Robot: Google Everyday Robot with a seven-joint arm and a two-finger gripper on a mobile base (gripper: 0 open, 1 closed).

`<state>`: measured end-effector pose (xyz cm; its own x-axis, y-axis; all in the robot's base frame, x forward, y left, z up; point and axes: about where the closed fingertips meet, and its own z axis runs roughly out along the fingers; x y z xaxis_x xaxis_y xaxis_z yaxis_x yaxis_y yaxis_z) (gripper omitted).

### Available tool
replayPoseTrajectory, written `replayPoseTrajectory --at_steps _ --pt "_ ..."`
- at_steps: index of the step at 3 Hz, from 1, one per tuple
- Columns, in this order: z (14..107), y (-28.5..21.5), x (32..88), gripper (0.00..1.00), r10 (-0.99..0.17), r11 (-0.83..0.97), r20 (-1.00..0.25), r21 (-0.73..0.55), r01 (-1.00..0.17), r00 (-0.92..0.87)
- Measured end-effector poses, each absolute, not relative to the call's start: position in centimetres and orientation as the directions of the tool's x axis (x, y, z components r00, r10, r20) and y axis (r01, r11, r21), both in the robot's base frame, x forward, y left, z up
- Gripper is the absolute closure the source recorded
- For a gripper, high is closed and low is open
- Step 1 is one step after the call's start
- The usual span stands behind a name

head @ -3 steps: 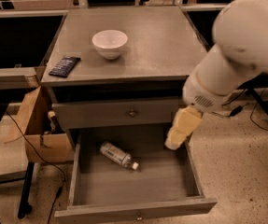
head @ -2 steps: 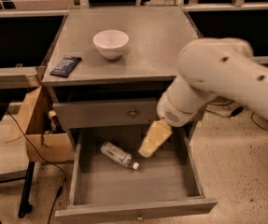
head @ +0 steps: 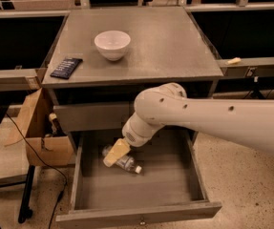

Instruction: Pick blue plastic bottle from middle drawer and place on counter

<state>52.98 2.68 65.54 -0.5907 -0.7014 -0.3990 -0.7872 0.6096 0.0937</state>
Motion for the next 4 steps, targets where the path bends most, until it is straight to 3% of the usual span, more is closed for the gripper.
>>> replayPoseTrajectory --at_steps 2,4 --pt "65.6 3.2 53.2 0.0 -0.678 0.63 -0.408 0.107 -0.77 -0.611" --pt "59.8 1.9 54.6 0.0 -0.603 0.692 -0.365 0.202 -0.693 -0.709"
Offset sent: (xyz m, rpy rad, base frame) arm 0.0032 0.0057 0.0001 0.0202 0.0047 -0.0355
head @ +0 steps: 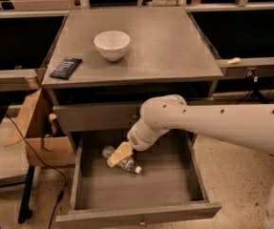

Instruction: Pick blue plastic bottle from middle drawer and place on counter

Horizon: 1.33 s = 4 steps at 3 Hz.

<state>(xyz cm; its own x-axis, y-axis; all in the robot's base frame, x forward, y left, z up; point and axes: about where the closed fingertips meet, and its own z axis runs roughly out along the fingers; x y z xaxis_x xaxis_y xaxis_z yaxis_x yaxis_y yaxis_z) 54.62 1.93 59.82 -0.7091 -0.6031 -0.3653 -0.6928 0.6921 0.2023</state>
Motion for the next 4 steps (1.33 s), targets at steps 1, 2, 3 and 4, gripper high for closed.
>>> replayPoseTrajectory --at_steps 1,2,3,4 --pt "54.7 3.0 56.0 0.0 -0.548 0.699 -0.399 0.263 -0.664 -0.735" --pt "52.6 5.1 57.5 0.0 -0.523 0.689 -0.455 0.271 -0.672 -0.72" --pt "49.3 7.1 59.7 0.0 -0.508 0.688 -0.471 0.281 -0.669 -0.721" --pt "45.1 8.1 60.6 0.0 -0.497 0.691 -0.446 0.315 -0.65 -0.745"
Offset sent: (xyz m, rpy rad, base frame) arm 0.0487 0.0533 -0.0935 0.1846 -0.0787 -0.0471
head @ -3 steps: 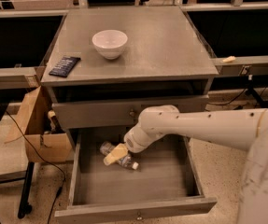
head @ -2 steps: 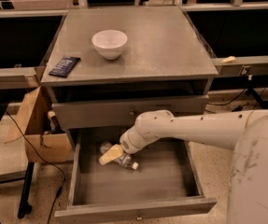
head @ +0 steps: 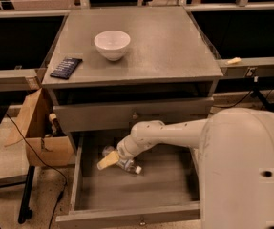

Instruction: Pick blue plastic bottle from middle drawer and place on counter

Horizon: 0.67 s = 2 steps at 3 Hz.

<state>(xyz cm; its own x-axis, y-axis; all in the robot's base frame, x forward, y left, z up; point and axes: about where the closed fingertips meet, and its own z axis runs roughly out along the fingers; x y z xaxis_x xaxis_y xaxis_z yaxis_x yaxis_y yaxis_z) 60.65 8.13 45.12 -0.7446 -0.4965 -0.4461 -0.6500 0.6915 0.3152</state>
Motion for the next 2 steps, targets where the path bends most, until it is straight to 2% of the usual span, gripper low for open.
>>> replayPoseTrajectory --at_steps 2 --pt "38.5 8.8 60.0 0.0 -0.501 0.731 -0.322 0.339 -0.592 -0.803"
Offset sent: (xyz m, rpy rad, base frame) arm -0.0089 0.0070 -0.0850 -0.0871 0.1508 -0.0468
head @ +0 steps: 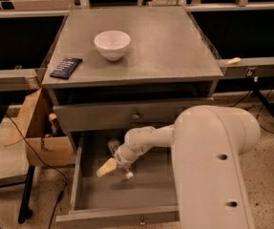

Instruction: Pick blue plastic bottle from middle drawer and place on counter

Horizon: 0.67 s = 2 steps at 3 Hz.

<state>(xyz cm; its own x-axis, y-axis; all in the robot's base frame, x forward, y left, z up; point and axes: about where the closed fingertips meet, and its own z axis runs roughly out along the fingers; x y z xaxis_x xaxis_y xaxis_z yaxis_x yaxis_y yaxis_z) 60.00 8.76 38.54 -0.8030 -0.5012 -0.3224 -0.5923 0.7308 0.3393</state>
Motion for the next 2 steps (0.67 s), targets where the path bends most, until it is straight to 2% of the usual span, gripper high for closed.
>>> replayPoseTrajectory --at_steps 1,2 --pt "37.4 9.4 60.2 0.0 -0.492 0.757 -0.29 0.323 -0.568 -0.821" --pt "36.2 9.5 60.3 0.18 -0.465 0.815 -0.191 0.289 -0.502 -0.865"
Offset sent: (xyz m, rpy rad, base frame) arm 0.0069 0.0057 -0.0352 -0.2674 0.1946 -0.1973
